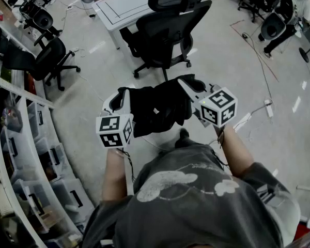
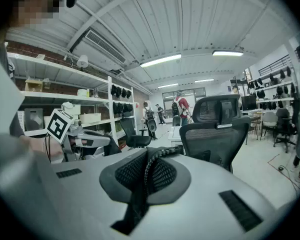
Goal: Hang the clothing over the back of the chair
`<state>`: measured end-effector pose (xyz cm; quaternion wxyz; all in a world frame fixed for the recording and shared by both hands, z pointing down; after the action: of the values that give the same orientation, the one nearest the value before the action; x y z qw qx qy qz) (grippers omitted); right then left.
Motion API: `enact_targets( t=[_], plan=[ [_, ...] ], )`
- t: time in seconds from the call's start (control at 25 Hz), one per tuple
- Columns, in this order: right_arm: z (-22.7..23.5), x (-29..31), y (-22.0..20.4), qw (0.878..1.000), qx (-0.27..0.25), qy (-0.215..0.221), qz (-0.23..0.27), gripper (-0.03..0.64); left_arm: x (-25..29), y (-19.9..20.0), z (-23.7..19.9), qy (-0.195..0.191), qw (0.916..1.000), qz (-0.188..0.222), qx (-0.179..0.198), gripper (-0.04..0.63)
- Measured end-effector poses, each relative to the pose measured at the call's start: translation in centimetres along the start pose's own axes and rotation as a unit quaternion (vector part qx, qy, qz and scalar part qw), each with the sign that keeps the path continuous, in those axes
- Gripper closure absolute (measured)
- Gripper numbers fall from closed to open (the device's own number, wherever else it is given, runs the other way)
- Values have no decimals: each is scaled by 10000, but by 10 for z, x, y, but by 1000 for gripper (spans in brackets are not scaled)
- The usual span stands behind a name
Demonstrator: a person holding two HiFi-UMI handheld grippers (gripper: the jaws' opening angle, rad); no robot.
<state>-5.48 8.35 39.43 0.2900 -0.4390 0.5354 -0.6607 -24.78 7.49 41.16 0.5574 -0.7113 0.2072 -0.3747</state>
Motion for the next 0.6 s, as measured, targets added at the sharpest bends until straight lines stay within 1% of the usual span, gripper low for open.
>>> enact_targets(
  t=[0.36, 0.6],
  plan=[
    [-21, 19, 0, 9999, -42, 100, -19, 624, -15, -6, -16, 28, 10000, 43, -53, 591],
    [-43, 26, -4, 9996, -161, 216, -73, 624, -27, -14, -25, 43, 9997, 139, -196, 591]
  ],
)
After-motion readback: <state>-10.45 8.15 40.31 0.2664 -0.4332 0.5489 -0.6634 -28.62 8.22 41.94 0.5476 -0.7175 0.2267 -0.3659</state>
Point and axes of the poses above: the fingertips, and each gripper's own axes: x forward along the fingers, z to its right, y out of its top, the point moved 1 cm from there along -x, backward along the fingers, and after that the axes turned 13 degrees about -y, right-handed, at the moved point
